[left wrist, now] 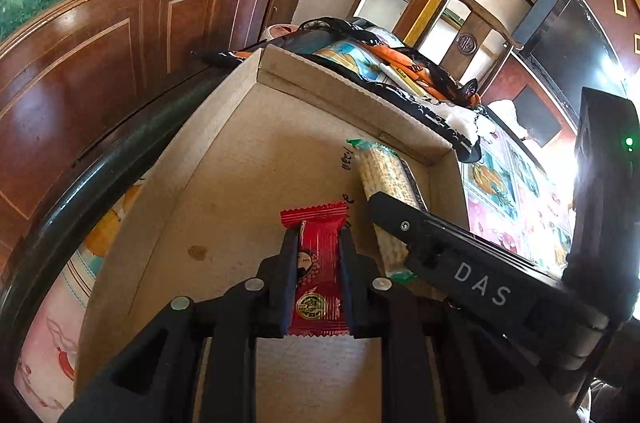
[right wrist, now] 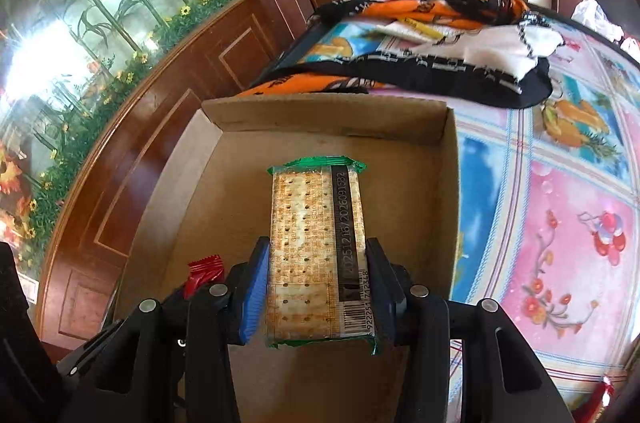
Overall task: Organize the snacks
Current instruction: 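Carry the red candy bar and cracker pack into the cardboard box with both grippers, then open both grippers to release the snacks in the box and withdraw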
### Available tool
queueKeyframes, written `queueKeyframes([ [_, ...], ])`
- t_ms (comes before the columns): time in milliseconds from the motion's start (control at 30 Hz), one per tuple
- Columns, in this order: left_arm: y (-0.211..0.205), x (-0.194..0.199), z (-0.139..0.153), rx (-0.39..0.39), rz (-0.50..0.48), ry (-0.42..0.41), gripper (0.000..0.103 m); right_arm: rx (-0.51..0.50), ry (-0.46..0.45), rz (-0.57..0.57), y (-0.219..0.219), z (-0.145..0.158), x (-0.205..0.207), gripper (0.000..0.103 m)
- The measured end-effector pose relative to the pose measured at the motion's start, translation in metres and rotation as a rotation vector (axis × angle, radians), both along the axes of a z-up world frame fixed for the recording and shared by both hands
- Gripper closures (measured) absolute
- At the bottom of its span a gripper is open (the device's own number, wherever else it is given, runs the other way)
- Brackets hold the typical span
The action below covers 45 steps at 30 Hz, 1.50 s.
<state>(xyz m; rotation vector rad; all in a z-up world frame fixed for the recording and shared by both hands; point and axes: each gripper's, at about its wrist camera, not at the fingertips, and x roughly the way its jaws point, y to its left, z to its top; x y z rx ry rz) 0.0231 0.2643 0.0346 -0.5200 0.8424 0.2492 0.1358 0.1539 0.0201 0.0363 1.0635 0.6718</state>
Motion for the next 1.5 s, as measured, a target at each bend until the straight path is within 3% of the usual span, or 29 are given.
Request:
queueKeyframes([
  [167, -0.002, -0.002, 0.003, 0.019, 0.01, -0.008, 0.081, 0.003, 0.011, 0.007, 0.001, 0.0, 0.001, 0.049],
  [300, 0.0, -0.004, 0.002, 0.023, 0.028, -0.011, 0.063, 0.027, 0.023, -0.008, -0.007, 0.001, 0.002, 0.048],
  [467, -0.003, -0.002, -0.006, 0.032, 0.015, 0.041, 0.063, 0.079, 0.053, -0.01, -0.021, 0.006, -0.005, 0.047],
  [667, -0.022, -0.009, -0.003, 0.168, 0.001, 0.062, 0.062, 0.108, 0.029, 0.007, -0.036, 0.018, -0.029, 0.047],
  [800, -0.021, -0.017, -0.004, 0.147, -0.003, 0.06, 0.062, 0.153, 0.018, 0.01, -0.059, 0.028, -0.046, 0.047],
  [933, -0.024, -0.026, 0.005, 0.154, 0.001, -0.011, 0.047, 0.188, 0.008, 0.009, -0.09, 0.035, -0.063, 0.047],
  [1033, -0.031, -0.039, 0.017, 0.173, 0.011, -0.064, 0.044, 0.197, -0.01, 0.001, -0.119, 0.04, -0.075, 0.047],
  [1133, -0.051, -0.046, 0.032, 0.239, -0.017, -0.099, 0.038, 0.209, -0.035, -0.025, -0.155, 0.043, -0.084, 0.047],
  [1233, -0.08, -0.049, 0.045, 0.269, -0.088, -0.13, 0.031, 0.204, -0.072, -0.079, -0.2, 0.047, -0.087, 0.047],
  [1333, -0.108, -0.044, 0.048, 0.259, -0.168, -0.126, 0.031, 0.207, -0.123, -0.163, -0.251, 0.052, -0.083, 0.043],
  [1400, -0.13, -0.04, 0.047, 0.245, -0.229, -0.122, 0.031, 0.172, -0.146, -0.228, -0.281, 0.052, -0.076, 0.037],
  [1500, -0.157, -0.032, 0.038, 0.208, -0.327, -0.093, 0.031, 0.095, -0.146, -0.304, -0.316, 0.043, -0.063, 0.037],
])
